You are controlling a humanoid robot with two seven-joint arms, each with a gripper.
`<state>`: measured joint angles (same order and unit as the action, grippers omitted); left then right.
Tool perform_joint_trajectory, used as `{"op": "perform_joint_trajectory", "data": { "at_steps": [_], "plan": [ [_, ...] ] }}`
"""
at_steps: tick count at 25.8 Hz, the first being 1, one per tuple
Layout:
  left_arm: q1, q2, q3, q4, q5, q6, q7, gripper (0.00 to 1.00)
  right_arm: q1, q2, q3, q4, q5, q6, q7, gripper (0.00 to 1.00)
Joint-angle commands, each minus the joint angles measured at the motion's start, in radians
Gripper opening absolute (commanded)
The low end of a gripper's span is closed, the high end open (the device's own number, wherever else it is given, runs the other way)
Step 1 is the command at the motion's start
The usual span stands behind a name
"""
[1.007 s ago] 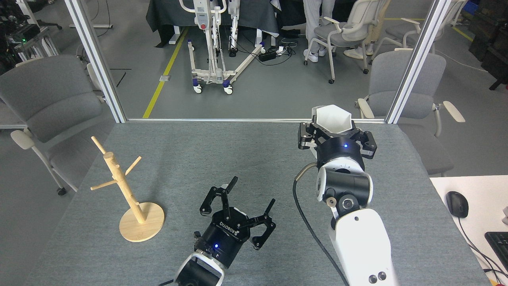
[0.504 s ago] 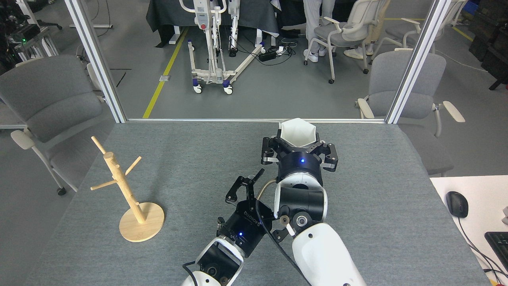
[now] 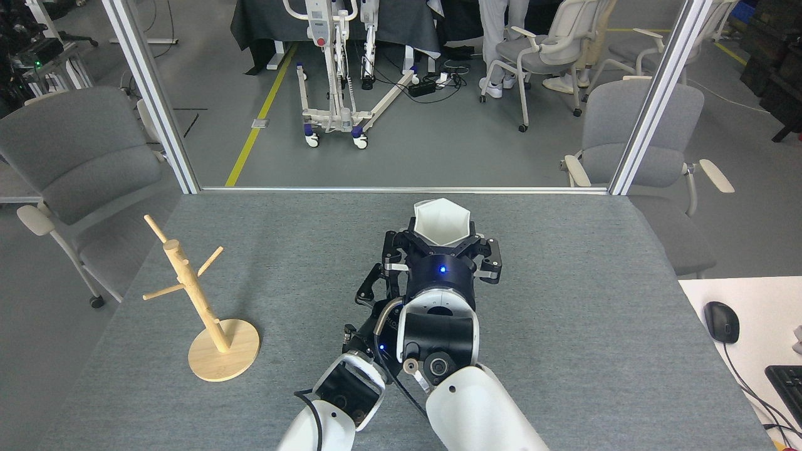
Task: Hang cup on storage rack
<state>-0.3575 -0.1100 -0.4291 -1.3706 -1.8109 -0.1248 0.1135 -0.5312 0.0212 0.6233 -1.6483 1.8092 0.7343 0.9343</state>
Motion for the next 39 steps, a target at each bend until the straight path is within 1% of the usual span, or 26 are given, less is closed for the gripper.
{"op": "perform_joint_trajectory", "data": {
  "at_steps": [1,5,10,12,13,14,15,17,18,20,21,24,28,29,37,38,39],
  "plan": [
    [-0.023,0.003,0.013,0.019,0.004,0.004,0.003,0.99,0.004,0.013,0.029,0.013,0.012,0.02,0.0,0.0],
    [-0.023,0.01,0.029,0.016,0.005,-0.001,0.012,0.99,0.007,0.026,0.05,0.033,0.019,0.04,-0.002,0.0],
    [-0.024,0.01,0.029,0.015,0.005,-0.012,0.02,0.99,0.023,0.029,0.081,0.036,0.027,0.056,-0.005,0.0],
    [-0.032,0.01,0.029,0.019,0.005,-0.012,0.028,0.99,0.033,0.031,0.087,0.036,0.038,0.056,-0.005,0.0],
    [-0.035,0.01,0.029,0.019,0.005,-0.012,0.028,0.98,0.039,0.04,0.087,0.038,0.047,0.056,-0.006,0.0],
    [-0.037,0.01,0.027,0.019,0.004,-0.012,0.028,0.94,0.046,0.052,0.089,0.038,0.055,0.056,-0.006,0.0],
    [-0.035,0.015,0.027,0.019,0.002,-0.012,0.026,0.81,0.053,0.062,0.089,0.038,0.062,0.056,-0.006,0.0],
    [-0.035,0.018,0.024,0.021,0.001,-0.013,0.018,0.63,0.065,0.069,0.096,0.038,0.078,0.056,-0.008,0.0],
    [-0.034,0.021,0.024,0.021,0.001,-0.013,0.017,0.61,0.068,0.071,0.104,0.038,0.081,0.056,-0.008,0.0],
    [-0.029,0.024,0.024,0.021,0.001,-0.015,0.017,0.6,0.076,0.074,0.108,0.038,0.082,0.056,-0.006,0.0],
    [-0.027,0.024,0.024,0.018,0.001,-0.018,0.017,0.56,0.08,0.082,0.11,0.038,0.084,0.056,-0.008,0.0],
    [-0.026,0.026,0.024,0.016,0.001,-0.019,0.014,0.29,0.088,0.092,0.11,0.038,0.085,0.056,-0.008,0.0],
    [-0.026,0.036,0.024,0.015,-0.001,-0.019,0.012,0.03,0.086,0.092,0.107,0.042,0.084,0.054,-0.008,0.0],
    [-0.026,0.039,0.024,0.015,-0.001,-0.019,0.012,0.0,0.086,0.094,0.105,0.048,0.084,0.054,-0.008,0.0],
    [-0.023,0.064,0.024,0.013,-0.001,-0.019,0.012,0.0,0.086,0.092,0.099,0.059,0.084,0.054,-0.009,0.0],
    [-0.023,0.067,0.024,0.013,-0.001,-0.019,0.012,0.0,0.086,0.092,0.098,0.062,0.084,0.054,-0.009,0.05],
    [-0.023,0.069,0.024,0.013,0.001,-0.019,0.012,0.0,0.086,0.091,0.096,0.064,0.084,0.054,-0.009,0.12]
  ]
}}
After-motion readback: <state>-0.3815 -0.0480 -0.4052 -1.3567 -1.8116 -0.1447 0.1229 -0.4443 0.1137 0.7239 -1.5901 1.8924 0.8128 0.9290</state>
